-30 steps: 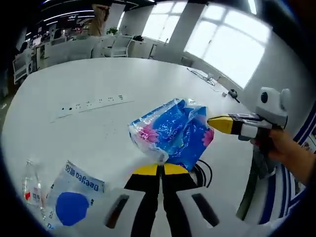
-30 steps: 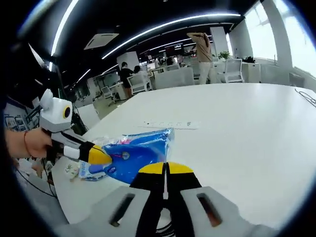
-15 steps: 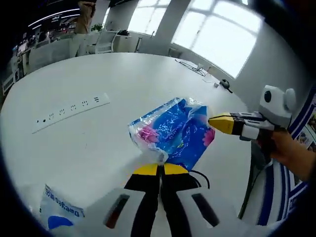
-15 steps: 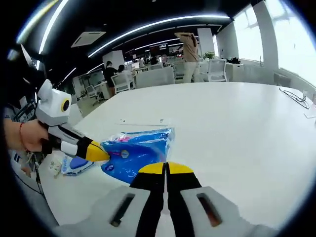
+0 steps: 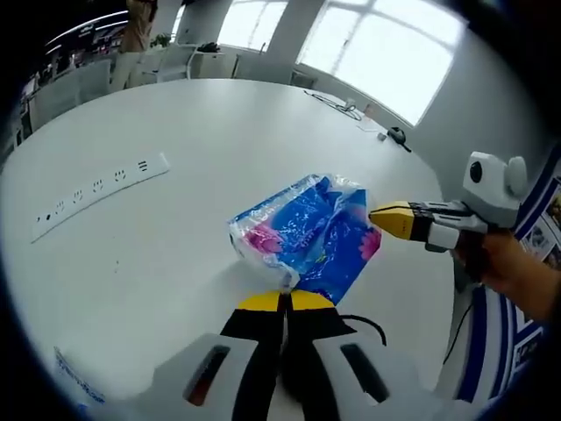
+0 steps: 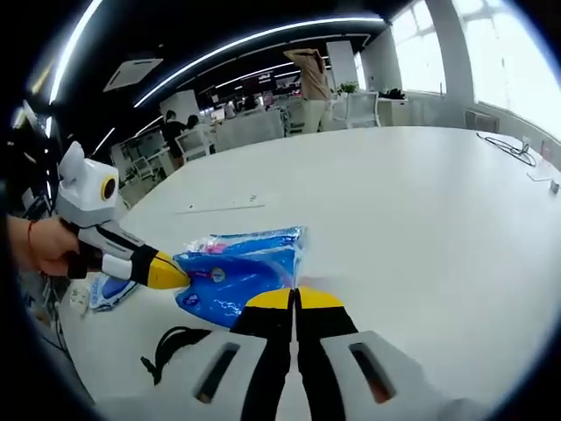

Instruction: Arrange the tabletop items into an orderly group along one side of the table until the central work area is clear of visible clutter.

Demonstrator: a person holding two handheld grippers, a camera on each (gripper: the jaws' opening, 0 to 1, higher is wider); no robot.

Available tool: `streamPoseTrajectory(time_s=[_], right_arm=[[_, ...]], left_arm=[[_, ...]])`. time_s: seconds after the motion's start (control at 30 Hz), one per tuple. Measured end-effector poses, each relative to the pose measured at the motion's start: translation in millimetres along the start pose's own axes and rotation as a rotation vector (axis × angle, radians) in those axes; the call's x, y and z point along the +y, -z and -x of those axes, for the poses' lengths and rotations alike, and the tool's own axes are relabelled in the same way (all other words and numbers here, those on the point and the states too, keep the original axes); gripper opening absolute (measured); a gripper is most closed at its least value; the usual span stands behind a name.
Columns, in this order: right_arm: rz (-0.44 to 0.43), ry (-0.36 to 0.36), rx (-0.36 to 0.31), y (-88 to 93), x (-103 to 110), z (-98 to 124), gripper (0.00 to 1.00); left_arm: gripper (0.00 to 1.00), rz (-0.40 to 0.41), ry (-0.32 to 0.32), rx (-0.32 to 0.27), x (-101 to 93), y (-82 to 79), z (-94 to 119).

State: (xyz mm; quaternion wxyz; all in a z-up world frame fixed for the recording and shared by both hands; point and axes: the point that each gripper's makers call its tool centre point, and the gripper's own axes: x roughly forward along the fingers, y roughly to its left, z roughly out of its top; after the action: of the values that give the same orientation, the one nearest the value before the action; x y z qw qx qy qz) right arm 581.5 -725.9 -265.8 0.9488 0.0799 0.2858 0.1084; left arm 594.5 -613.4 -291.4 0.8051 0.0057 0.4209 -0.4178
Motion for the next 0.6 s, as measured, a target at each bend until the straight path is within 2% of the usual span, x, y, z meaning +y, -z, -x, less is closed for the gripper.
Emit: streamPoseTrajectory(time_s=[0.23,0.6], right_arm=[[-0.027,0.014,0.021,12.8,-13.2,-8.7,0.00],[-0.055,0.021,0.039,27.2,-22.9,-17.6,0.00]], left_arm=[[0.00,0.003,0.003,0.030,1.3,7.6,-19.6],[0.00,-0.008,-0.002,0.060,4.0,18.7,-32.7]])
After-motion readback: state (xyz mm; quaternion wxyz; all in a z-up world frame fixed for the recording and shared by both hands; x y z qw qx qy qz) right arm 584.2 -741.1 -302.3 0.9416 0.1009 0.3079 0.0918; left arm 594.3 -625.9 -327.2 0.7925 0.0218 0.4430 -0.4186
